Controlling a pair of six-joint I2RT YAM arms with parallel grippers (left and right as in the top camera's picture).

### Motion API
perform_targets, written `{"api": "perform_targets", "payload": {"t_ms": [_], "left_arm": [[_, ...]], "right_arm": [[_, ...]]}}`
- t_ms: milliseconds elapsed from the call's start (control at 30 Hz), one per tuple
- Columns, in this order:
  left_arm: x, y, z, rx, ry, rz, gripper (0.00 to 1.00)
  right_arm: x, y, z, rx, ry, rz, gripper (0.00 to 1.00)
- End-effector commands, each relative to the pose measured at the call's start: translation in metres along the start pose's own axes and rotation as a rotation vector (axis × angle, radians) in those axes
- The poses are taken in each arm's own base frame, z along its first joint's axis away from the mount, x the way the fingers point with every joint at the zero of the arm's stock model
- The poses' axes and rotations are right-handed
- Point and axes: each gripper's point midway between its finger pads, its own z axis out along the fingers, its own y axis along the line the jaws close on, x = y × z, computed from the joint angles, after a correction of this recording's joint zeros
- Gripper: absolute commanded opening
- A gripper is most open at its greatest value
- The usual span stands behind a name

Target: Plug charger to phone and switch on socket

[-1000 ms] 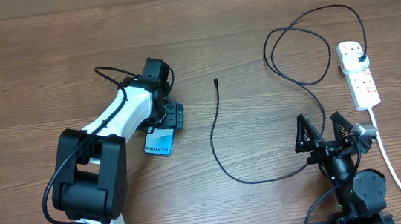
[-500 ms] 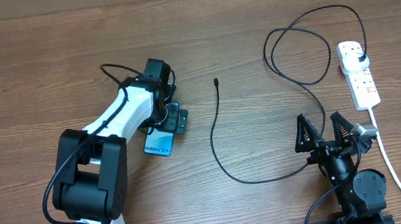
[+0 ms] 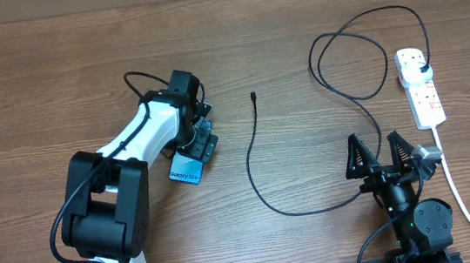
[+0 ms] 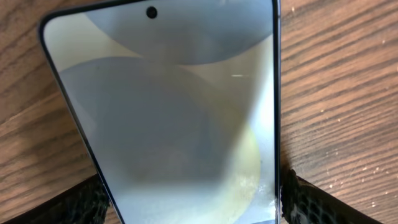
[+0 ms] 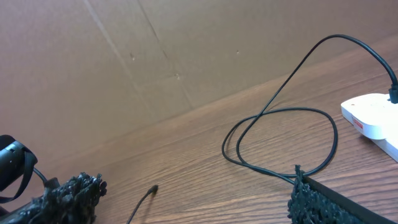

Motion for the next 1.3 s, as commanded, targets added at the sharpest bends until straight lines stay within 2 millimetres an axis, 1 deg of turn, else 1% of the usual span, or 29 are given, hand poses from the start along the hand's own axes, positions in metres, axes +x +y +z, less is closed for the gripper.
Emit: {"api": "perform_targets", "payload": {"t_ms": [0,233,433,500,733,1000,1133,1267], "left_arm": [[0.0082,-0.0151,0.0188,0.08,0.034,-0.028,0.89],[0.0036,-0.015,0.0189,0.08,0.015,-0.026,0.92],[0.0036,-0.0144,0.019,0.077,0.015,-0.026,0.89],[0.0039,-0.011,0.0192,0.057,0.017,-0.027,0.88],[0.0043,-0.0098,0.0193,0.05,0.019,-0.027,0.88],[0.0046,-0.0141,0.0194,0.047,0.022,-0.012,0.88],[0.0049,-0.0132,0.0194,0.038,0.024,-0.01,0.88],[0.004,-0.0128,0.0195,0.035,0.02,-0.021,0.84]], "right_arm": [[0.0017,0.0006,0.0001,-0.007,-0.003,-0.004,1.0],[0.0017,0.0006,0.0001,-0.007,-0.003,-0.004,1.0],[0.0017,0.0006,0.0001,-0.007,-0.003,-0.004,1.0],[0.0017,0.0006,0.0001,-0.007,-0.003,-0.004,1.0],[0.0017,0.0006,0.0001,-0.007,-0.003,-0.004,1.0],[0.0017,0.0006,0.0001,-0.007,-0.003,-0.004,1.0],[0.0017,0.0006,0.0001,-0.007,-0.003,-0.004,1.0],[0.0017,0.0006,0.0001,-0.007,-0.003,-0.004,1.0]]}}
